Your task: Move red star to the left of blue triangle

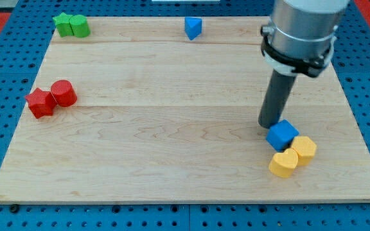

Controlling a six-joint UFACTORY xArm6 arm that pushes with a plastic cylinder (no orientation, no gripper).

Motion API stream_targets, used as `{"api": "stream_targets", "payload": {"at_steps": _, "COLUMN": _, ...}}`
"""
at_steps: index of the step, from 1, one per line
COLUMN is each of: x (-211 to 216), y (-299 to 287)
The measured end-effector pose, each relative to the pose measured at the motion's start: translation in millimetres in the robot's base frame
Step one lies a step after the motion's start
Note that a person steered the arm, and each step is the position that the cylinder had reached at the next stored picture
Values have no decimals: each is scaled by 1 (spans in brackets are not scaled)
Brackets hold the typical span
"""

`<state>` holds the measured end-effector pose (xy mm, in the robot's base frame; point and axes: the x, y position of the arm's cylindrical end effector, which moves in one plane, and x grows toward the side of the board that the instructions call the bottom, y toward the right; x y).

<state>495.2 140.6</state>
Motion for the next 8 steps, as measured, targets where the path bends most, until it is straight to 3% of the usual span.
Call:
{"api": "stream_targets", "payload": {"at_steps": 1, "x": -11, "y": -57}}
{"api": "stream_targets", "payload": {"at_steps": 3, "x": -20, "y": -225}}
{"api": "stream_targets", "payload": {"at_steps": 5, "x": -1, "y": -383}}
{"api": "stream_targets", "payload": {"at_steps": 6, "x": -17, "y": -438}}
{"api": "stream_targets", "payload": {"at_steps": 8, "x": -67, "y": -364}}
